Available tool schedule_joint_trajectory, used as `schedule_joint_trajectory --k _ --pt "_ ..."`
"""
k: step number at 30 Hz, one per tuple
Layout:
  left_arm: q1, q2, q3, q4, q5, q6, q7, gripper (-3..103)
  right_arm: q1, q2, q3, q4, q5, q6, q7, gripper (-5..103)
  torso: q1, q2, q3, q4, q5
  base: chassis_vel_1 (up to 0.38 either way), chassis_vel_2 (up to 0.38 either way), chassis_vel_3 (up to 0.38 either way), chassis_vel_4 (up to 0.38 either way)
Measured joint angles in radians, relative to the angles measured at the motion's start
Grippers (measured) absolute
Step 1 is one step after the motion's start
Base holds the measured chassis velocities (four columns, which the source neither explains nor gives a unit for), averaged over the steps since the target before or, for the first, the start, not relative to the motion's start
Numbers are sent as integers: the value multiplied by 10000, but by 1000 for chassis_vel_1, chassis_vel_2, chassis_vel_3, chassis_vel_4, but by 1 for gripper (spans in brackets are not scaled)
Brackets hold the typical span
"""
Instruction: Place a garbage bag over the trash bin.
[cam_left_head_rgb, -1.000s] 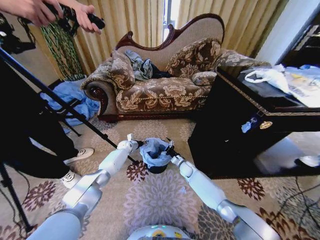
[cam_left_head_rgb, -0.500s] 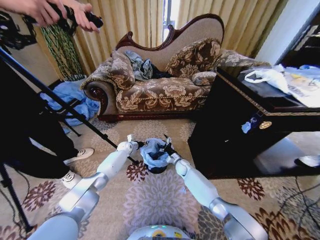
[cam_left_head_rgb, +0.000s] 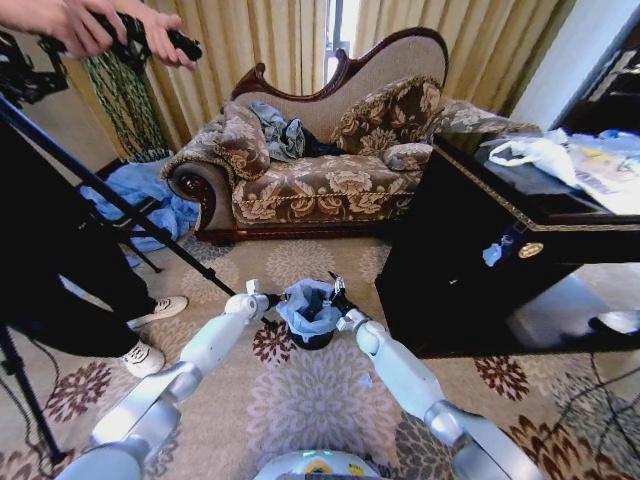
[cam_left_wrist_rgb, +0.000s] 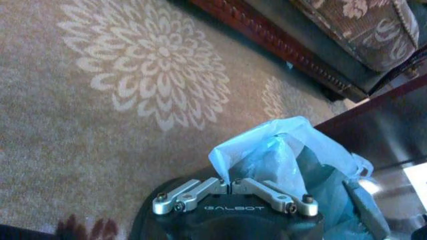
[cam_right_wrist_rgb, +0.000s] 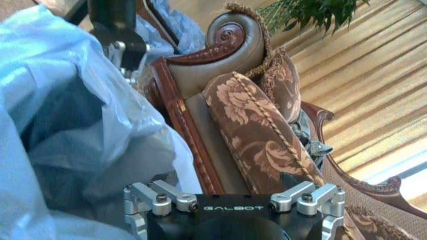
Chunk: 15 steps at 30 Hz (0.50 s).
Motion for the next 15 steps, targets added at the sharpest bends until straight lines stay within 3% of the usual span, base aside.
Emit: schedule_joint_trajectory --k 8,15 --pt "-47 195 -70 31 -117 -18 160 0 103 646 39 -389 -218 64 468 100 0 0 0 -1 -1 0 0 0 0" --pt "-507 138 93 760 405 -302 751 0 128 892 140 -496 -584 116 587 100 0 0 0 0 0 0 0 0 0"
